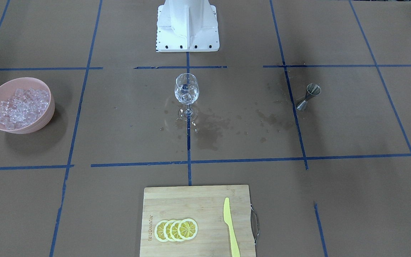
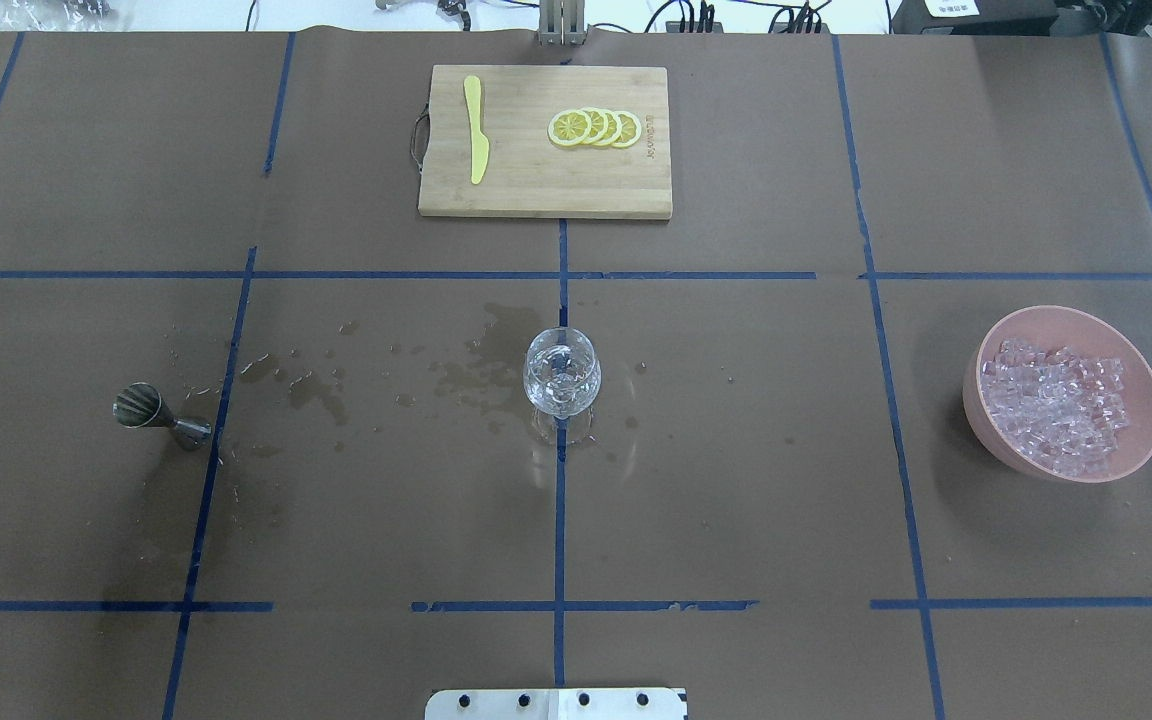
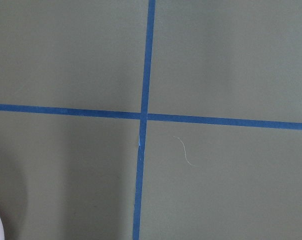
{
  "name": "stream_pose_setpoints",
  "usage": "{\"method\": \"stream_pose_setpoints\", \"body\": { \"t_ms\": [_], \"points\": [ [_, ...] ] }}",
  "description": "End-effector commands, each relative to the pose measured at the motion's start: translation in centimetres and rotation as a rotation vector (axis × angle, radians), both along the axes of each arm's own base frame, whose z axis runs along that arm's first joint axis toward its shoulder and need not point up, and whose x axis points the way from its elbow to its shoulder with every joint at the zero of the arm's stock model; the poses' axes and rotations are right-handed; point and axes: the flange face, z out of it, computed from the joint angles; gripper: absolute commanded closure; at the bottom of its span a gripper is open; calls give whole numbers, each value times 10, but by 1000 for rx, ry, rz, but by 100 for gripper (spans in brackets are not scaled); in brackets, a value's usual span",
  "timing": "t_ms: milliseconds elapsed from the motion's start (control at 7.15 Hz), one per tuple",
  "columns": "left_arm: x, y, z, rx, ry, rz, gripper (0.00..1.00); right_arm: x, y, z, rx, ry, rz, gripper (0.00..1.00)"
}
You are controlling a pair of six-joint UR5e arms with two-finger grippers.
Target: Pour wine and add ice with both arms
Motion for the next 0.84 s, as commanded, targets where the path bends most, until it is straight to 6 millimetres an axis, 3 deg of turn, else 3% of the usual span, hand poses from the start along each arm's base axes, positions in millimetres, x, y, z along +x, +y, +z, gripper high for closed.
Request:
{"method": "stream_pose_setpoints", "body": {
  "t_ms": [0,699],
  "points": [
    [0,0,1,-1,-1,0,0,0,0,-1,-36,-3,39,0],
    [0,-4,-3,9,-1,1,0,-1,-3,-11,-17,-3,39,0]
  ]
}}
